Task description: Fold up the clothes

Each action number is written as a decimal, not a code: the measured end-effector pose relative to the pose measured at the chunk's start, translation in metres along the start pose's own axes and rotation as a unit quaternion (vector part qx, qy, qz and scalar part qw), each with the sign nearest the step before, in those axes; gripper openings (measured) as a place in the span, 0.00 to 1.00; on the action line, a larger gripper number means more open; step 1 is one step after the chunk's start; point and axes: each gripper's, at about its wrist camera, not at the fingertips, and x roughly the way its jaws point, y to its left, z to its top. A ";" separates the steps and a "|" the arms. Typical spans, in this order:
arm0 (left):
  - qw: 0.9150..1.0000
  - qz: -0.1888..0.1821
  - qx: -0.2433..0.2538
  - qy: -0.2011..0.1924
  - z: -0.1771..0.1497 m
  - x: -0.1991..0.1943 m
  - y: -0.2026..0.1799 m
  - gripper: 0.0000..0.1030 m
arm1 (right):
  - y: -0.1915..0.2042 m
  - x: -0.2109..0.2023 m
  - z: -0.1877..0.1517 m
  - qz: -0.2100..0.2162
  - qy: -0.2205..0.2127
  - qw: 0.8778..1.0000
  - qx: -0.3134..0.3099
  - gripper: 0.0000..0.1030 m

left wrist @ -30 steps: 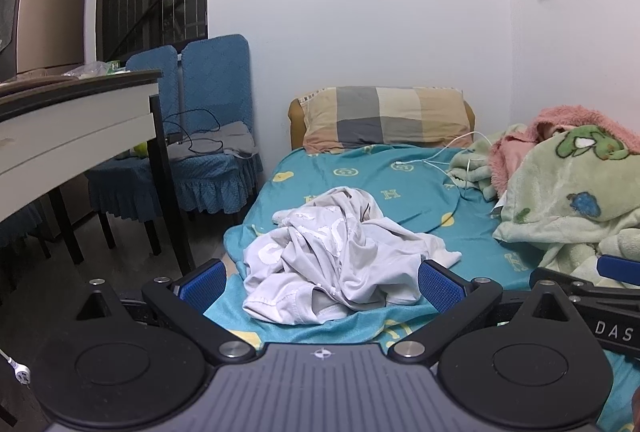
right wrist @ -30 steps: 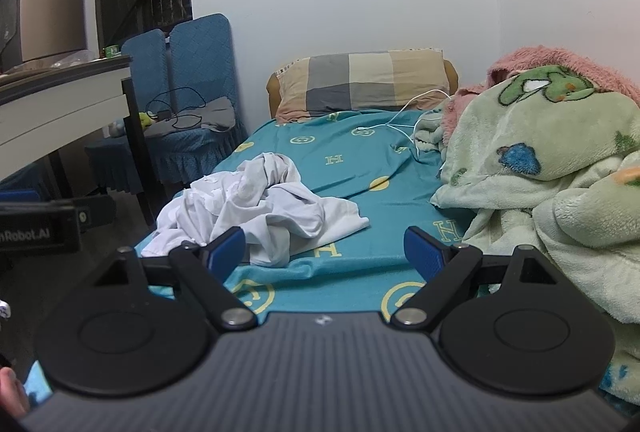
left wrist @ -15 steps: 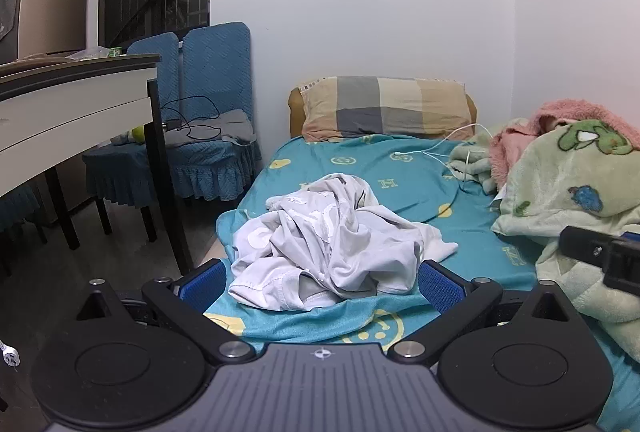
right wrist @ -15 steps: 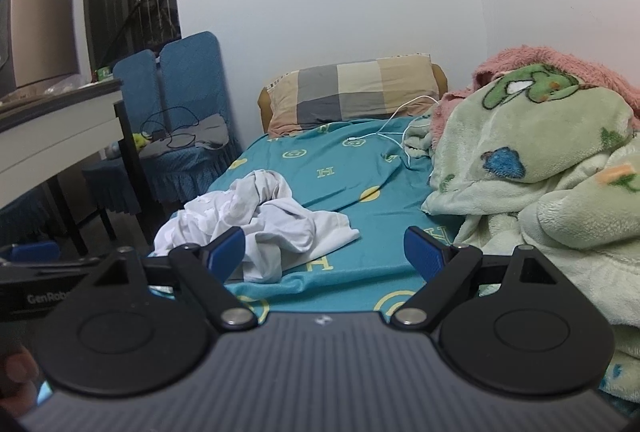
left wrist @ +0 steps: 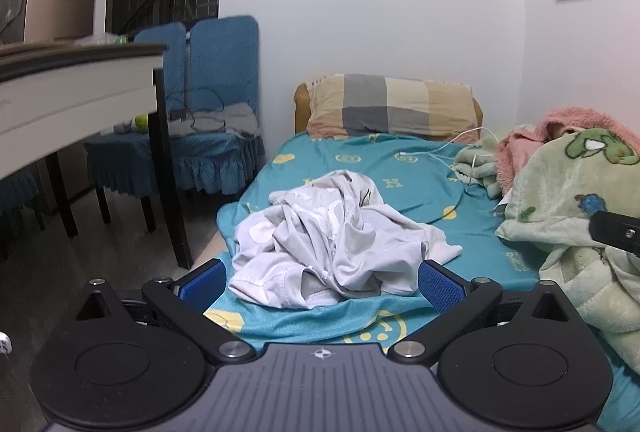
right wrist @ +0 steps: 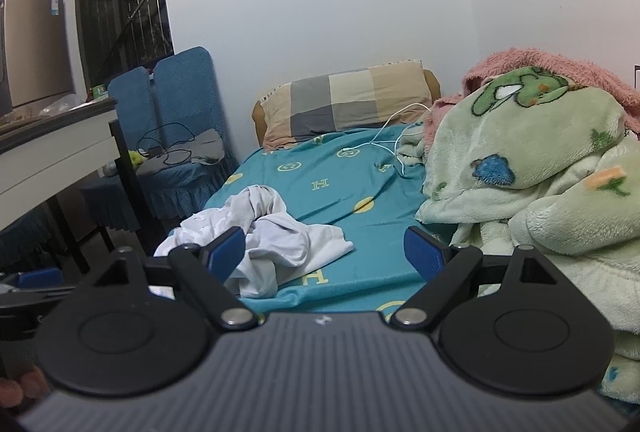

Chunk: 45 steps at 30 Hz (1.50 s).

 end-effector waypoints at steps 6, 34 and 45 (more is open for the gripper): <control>0.999 0.004 -0.014 0.035 0.012 0.039 0.004 1.00 | -0.005 0.000 -0.001 0.009 -0.002 1.000 0.011 0.85; 0.995 0.027 -0.049 0.082 0.063 0.277 0.005 0.35 | -0.039 0.073 -0.012 -0.014 0.047 0.997 0.051 0.85; 0.999 -0.025 0.000 0.036 0.079 0.189 0.005 0.02 | -0.036 0.069 -0.013 -0.022 0.036 0.998 0.036 0.85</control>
